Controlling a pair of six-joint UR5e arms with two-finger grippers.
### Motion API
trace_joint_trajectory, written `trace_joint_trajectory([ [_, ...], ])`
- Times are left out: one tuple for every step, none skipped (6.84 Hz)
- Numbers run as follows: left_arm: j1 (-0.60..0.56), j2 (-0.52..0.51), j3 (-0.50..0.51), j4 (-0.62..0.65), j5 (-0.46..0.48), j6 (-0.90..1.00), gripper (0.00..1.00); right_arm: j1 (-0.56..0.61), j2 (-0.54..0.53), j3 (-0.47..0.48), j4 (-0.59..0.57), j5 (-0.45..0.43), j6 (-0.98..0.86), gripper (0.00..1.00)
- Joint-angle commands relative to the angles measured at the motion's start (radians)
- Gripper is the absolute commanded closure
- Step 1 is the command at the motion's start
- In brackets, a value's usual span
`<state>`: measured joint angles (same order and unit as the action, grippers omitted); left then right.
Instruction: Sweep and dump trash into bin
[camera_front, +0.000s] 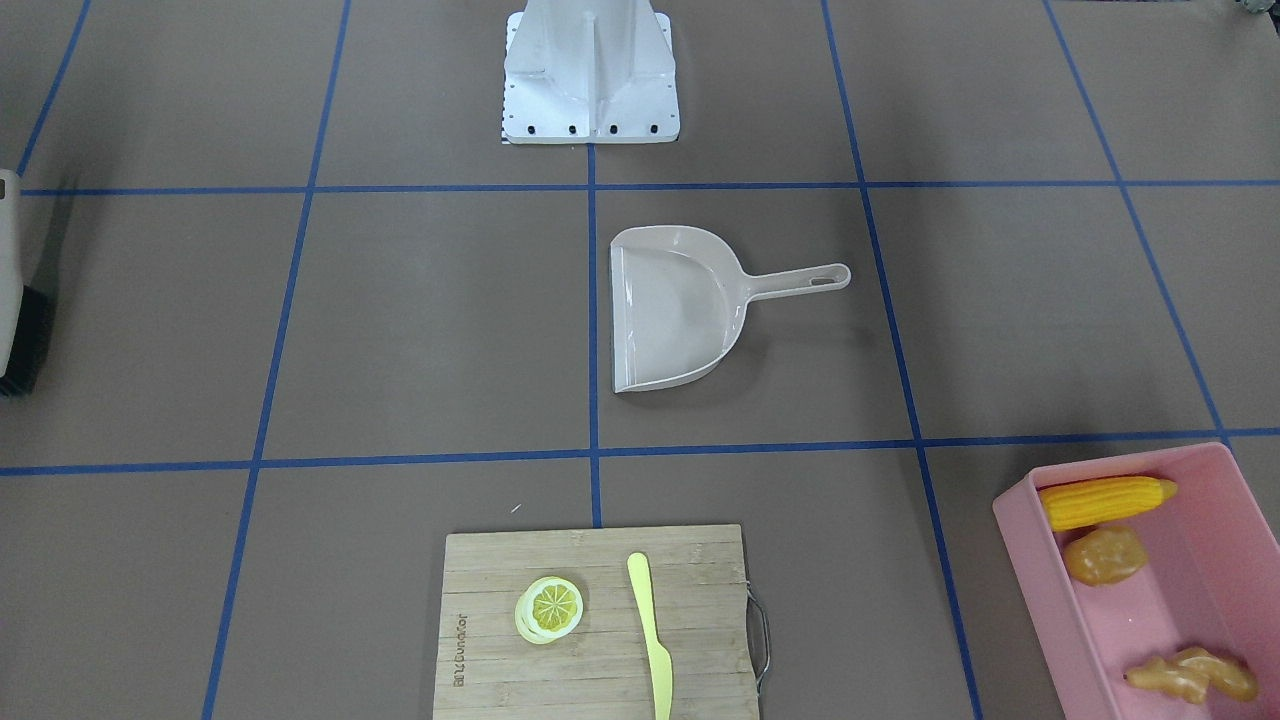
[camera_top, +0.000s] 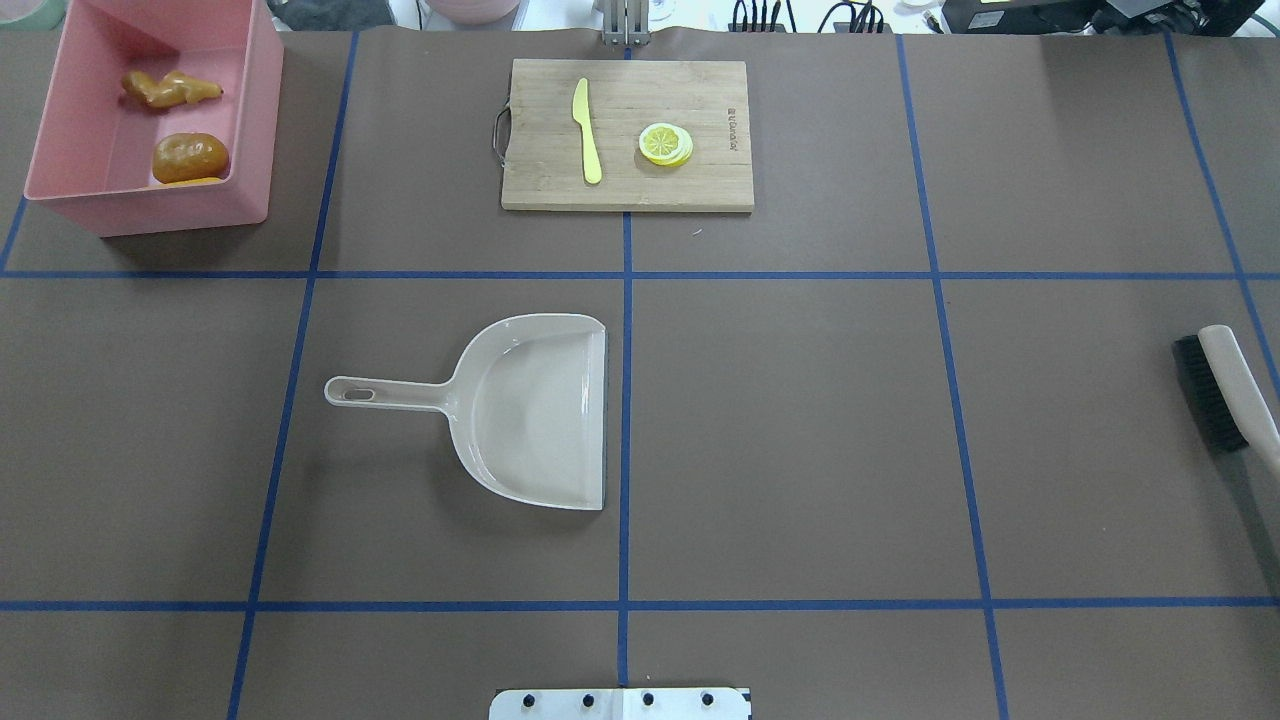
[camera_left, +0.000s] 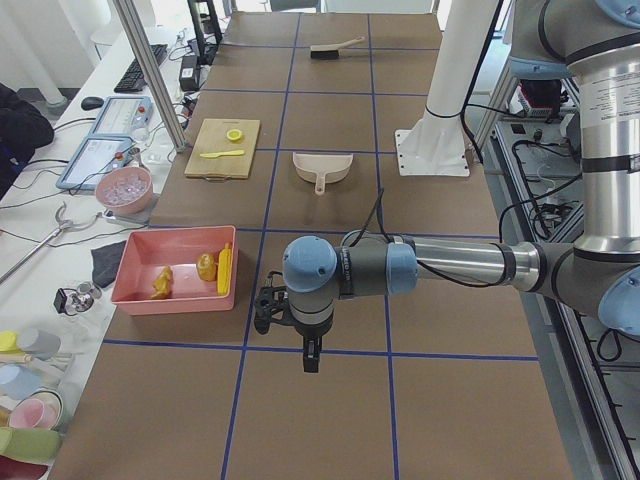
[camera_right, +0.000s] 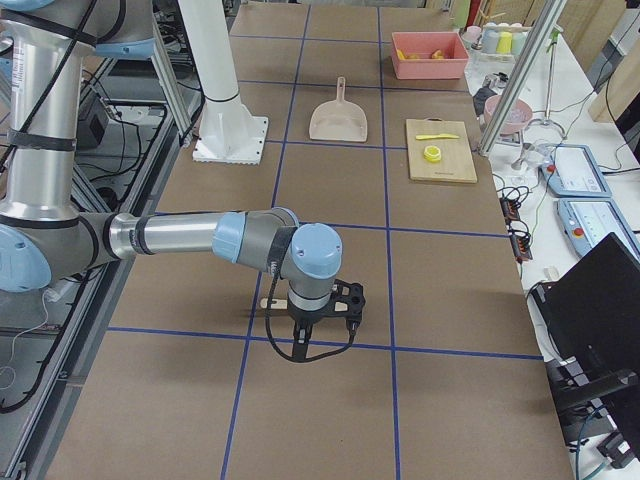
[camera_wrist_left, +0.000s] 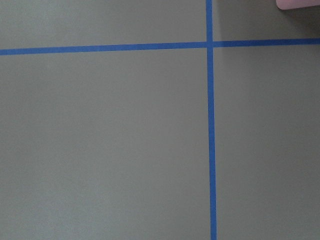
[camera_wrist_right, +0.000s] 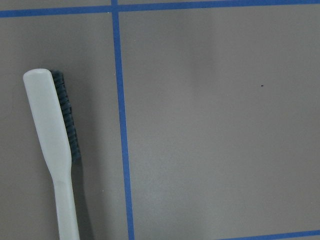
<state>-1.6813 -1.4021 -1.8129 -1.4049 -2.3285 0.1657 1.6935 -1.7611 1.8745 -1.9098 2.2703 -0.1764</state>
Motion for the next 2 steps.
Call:
trace_joint_trajectory([
  [0.0,-0.001,-0.002,0.0,0.001,0.0,0.02,0.0,0.0,0.0,0.0,0.0,0.0,0.0],
  [0.0,-0.001,-0.002,0.0,0.001,0.0,0.02,0.0,0.0,0.0,0.0,0.0,0.0,0.0],
])
